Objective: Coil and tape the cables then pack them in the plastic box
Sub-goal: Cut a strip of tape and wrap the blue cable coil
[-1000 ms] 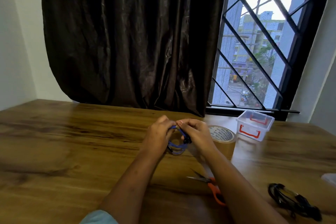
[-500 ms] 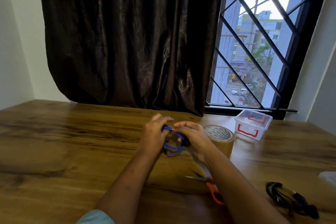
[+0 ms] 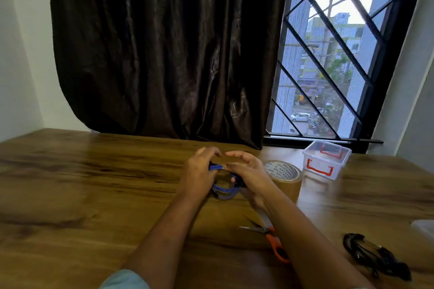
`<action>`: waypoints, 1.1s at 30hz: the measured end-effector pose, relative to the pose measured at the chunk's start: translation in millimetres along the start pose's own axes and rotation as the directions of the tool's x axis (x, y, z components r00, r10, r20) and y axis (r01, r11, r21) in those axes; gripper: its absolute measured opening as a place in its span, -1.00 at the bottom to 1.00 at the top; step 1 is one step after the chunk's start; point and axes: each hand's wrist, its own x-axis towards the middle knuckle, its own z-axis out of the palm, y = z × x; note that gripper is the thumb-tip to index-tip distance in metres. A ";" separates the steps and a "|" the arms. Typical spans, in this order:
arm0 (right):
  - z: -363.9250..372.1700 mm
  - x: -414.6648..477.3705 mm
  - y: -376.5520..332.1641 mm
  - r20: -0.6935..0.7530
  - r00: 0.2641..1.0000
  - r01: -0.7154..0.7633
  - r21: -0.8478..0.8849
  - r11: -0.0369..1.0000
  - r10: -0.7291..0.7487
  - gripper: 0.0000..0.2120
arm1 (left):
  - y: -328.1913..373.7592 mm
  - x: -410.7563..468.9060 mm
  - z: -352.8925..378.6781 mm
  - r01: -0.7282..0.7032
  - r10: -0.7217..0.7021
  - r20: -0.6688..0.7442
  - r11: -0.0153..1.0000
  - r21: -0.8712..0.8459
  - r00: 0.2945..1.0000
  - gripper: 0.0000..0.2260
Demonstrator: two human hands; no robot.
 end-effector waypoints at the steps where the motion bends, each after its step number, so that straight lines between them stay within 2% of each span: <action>1: 0.0 0.4 0.3 -0.025 0.999 0.028 0.001 1.000 -0.028 -0.74 | -0.3 0.3 1.0 0.019 -0.019 0.009 1.000 -0.008 1.000 -0.69; 3: -1.0 1.5 1.1 -0.077 0.995 0.068 0.027 0.997 -0.066 -0.73 | 0.3 1.5 2.7 0.118 -0.115 0.041 0.989 -0.094 0.993 -0.71; 4: -2.1 2.1 1.7 -0.109 0.991 0.079 0.045 0.996 -0.074 -0.74 | 1.0 2.6 3.5 0.210 -0.193 0.099 0.958 -0.197 0.976 -0.72; 6: -5.3 3.7 3.3 -0.178 0.980 0.098 0.063 0.993 -0.085 -0.74 | 1.8 3.6 5.6 0.400 -0.303 0.275 0.806 -0.437 0.912 -0.75; 7: -6.6 4.3 4.0 -0.201 0.975 0.112 0.055 0.992 -0.099 -0.75 | 1.3 3.5 7.2 0.449 -0.320 0.323 0.732 -0.513 0.891 -0.78; 13: -2.2 7.9 8.3 -0.226 0.959 0.162 -0.068 0.984 -0.174 -0.92 | -5.1 2.3 11.8 0.549 -0.399 0.385 0.501 -0.669 0.833 -0.85; 15: -1.6 7.6 8.3 -0.227 0.958 0.155 -0.106 0.982 -0.176 -0.88 | -7.5 2.2 12.7 0.577 -0.418 0.406 0.477 -0.663 0.813 -0.84; 19: -4.0 6.4 9.6 -0.184 0.975 0.112 -0.068 0.991 -0.123 -0.84 | -9.6 2.2 14.6 0.593 -0.431 0.419 0.456 -0.664 0.799 -0.85; 23: -5.2 8.3 11.8 -0.161 0.982 0.087 -0.100 0.991 -0.103 -0.77 | -8.4 2.8 14.0 0.607 -0.462 0.410 0.462 -0.646 0.787 -0.82; 26: -4.1 7.6 14.9 -0.212 0.963 0.139 -0.138 0.981 -0.166 -0.80 | -7.8 2.9 13.7 0.617 -0.500 0.392 0.444 -0.650 0.773 -0.82; 30: -4.8 4.1 15.6 -0.266 0.909 0.220 -0.351 0.910 -0.322 -0.76 | -6.8 -0.5 13.6 0.644 -0.526 0.420 0.372 -0.668 0.740 -0.87; 33: -4.9 2.1 14.2 -0.271 0.887 0.227 -0.451 0.863 -0.375 -0.75 | -6.8 -5.6 15.3 0.652 -0.528 0.433 0.350 -0.673 0.730 -0.83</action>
